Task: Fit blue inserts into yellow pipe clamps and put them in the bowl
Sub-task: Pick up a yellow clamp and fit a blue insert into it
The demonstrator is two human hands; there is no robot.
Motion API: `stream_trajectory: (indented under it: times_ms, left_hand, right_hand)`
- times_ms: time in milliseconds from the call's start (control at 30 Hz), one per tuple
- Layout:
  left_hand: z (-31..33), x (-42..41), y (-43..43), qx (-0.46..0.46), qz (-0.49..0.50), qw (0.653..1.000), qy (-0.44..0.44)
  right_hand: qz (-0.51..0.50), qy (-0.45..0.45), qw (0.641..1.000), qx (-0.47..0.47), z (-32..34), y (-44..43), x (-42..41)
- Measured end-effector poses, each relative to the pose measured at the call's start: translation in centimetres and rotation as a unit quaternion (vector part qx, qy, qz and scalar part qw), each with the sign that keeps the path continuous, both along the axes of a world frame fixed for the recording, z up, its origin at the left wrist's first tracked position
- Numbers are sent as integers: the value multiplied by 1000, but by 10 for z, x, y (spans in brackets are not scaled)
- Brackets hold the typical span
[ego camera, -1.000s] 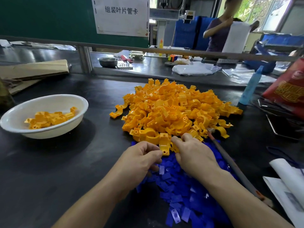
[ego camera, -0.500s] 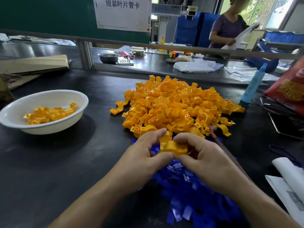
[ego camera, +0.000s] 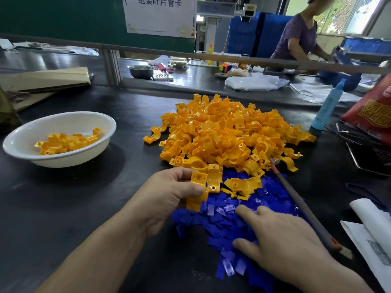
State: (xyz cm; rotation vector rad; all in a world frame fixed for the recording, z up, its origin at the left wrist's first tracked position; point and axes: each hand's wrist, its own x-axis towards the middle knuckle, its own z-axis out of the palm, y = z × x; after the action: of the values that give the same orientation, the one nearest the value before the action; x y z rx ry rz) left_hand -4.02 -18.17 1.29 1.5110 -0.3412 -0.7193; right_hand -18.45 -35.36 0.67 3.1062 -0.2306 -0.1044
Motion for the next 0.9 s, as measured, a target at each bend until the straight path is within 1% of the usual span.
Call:
stream_trajectory:
  times_ms: [100, 233, 367, 500, 567, 667, 900]
  left_hand:
    - [-2, -3, -5, 7, -2, 1000, 4]
    - [-12, -13, -12, 6, -4, 1000, 26]
    - [-18, -11, -14, -2, -2, 1000, 26]
    - [-21, -10, -11, -17, -3, 999, 30]
    - [-23, -11, -10, -13, -6, 999, 32]
    - [-24, -11, -10, -11, -3, 999, 31]
    - [-26, -8, -9, -14, 15, 999, 24]
  right_hand:
    - [-4, 5, 1000, 8, -5, 2, 11]
    - [-3, -57, 998, 22, -5, -1, 24]
    - [-21, -120, 991, 47, -3, -6, 31]
    - [-41, -153, 984, 82, -5, -9, 33]
    - [-50, -173, 977, 111, -5, -9, 34]
    - [-55, -200, 970, 130, -6, -9, 33]
    - [-87, -214, 951, 207, -9, -13, 31]
